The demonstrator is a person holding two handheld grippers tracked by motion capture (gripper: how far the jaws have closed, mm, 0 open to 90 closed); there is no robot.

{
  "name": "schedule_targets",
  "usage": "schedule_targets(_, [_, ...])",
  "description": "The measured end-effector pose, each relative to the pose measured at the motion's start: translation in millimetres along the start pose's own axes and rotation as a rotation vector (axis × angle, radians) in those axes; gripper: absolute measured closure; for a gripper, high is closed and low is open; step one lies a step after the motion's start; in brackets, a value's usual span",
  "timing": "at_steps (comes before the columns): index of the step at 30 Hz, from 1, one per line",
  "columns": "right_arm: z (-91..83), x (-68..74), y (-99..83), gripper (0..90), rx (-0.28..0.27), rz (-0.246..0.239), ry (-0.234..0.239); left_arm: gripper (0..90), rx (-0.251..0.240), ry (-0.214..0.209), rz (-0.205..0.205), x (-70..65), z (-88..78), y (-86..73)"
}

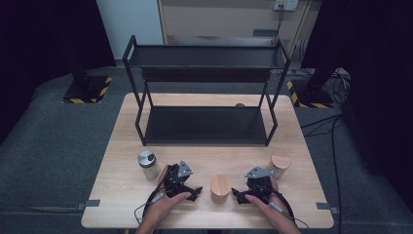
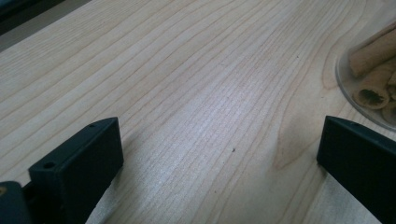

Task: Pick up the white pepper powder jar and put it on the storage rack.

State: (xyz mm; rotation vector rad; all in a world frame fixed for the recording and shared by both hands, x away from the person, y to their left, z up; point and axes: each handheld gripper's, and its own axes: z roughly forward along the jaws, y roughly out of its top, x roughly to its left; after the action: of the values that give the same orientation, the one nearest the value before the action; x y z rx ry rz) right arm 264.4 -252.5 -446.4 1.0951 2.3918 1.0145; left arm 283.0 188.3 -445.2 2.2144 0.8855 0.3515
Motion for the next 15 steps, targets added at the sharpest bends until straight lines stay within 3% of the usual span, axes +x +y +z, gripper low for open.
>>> schedule_targets(15, [-0.1,0.7,-0.2,0.4,-0.001,0.003,-0.003,0.0,0.001,-0.004,0.006,0.8,0.1,1.1])
